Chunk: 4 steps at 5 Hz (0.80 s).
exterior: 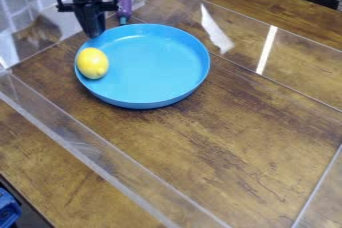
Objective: Move the carrot to the right side
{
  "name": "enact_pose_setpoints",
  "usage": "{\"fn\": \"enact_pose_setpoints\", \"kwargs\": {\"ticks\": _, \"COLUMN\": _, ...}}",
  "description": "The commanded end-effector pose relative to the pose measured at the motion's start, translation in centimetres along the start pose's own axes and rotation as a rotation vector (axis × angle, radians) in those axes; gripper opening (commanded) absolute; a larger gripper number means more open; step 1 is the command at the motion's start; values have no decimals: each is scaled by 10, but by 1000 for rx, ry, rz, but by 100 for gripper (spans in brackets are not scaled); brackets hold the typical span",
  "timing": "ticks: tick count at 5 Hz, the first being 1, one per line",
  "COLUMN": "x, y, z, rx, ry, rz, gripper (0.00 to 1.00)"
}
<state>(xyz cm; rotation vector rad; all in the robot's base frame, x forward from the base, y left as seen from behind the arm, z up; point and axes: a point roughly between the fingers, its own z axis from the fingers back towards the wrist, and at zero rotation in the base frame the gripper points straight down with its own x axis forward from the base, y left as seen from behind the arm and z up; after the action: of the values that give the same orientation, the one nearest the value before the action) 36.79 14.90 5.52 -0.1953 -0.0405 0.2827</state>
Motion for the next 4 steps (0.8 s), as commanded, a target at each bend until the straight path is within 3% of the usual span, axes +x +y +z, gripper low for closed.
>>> {"fn": "enact_pose_setpoints", "kwargs": {"ticks": 1, "x": 24, "y": -11, "z": 43, "rx": 35, "ry": -108, "rz": -108, "gripper": 0}}
{"fn": "enact_pose_setpoints", "kwargs": {"ticks": 2, "x": 34, "y": -11, "z": 46, "rx": 49, "ry": -105, "rz": -195, "gripper": 0}}
{"fn": "enact_pose_setpoints", "kwargs": {"ticks": 4, "x": 48, "y": 15, "z": 10, "rx": 73, "ry": -97, "rz": -136, "gripper": 0}}
